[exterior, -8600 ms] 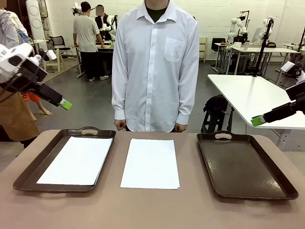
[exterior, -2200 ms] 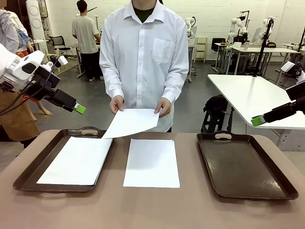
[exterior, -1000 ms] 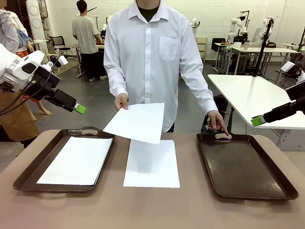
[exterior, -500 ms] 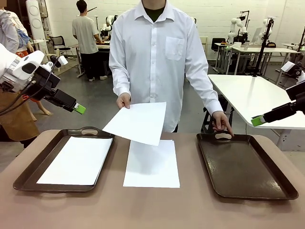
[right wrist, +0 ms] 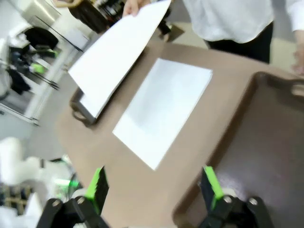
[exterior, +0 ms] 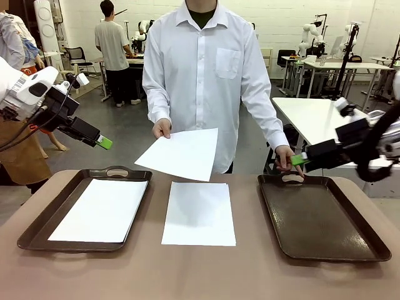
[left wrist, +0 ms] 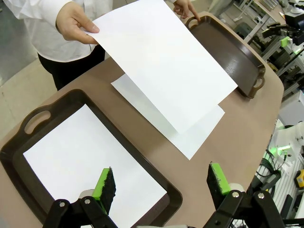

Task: Sort the A4 documents.
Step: Receive the A4 Paper.

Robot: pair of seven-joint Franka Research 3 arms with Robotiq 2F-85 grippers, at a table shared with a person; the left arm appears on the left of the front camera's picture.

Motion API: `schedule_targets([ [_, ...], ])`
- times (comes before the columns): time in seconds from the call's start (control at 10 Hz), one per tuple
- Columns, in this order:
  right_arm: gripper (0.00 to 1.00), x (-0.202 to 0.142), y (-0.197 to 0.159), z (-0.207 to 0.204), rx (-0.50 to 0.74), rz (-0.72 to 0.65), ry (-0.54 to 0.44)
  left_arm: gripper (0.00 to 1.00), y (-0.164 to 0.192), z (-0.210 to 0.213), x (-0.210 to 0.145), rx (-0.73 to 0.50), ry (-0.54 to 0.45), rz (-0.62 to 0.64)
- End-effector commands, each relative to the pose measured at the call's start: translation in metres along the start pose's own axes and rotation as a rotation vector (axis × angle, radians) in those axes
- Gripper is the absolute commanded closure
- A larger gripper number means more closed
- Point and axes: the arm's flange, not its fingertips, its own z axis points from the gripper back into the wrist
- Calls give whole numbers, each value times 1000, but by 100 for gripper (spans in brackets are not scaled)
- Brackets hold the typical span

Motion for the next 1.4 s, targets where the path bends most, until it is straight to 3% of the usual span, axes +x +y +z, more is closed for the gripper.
schedule_targets([
  [0.0, 0, 20, -5, -35, 74, -84, -13, 0, 1, 0, 0, 2, -1, 0],
  [0.5, 0, 36, -16, -140, 217, -315, 62, 0, 1, 0, 0, 2, -1, 0],
  [1.3, 0, 89, -40, -214, 422, -476, -2, 0, 1, 0, 0, 2, -1, 0],
])
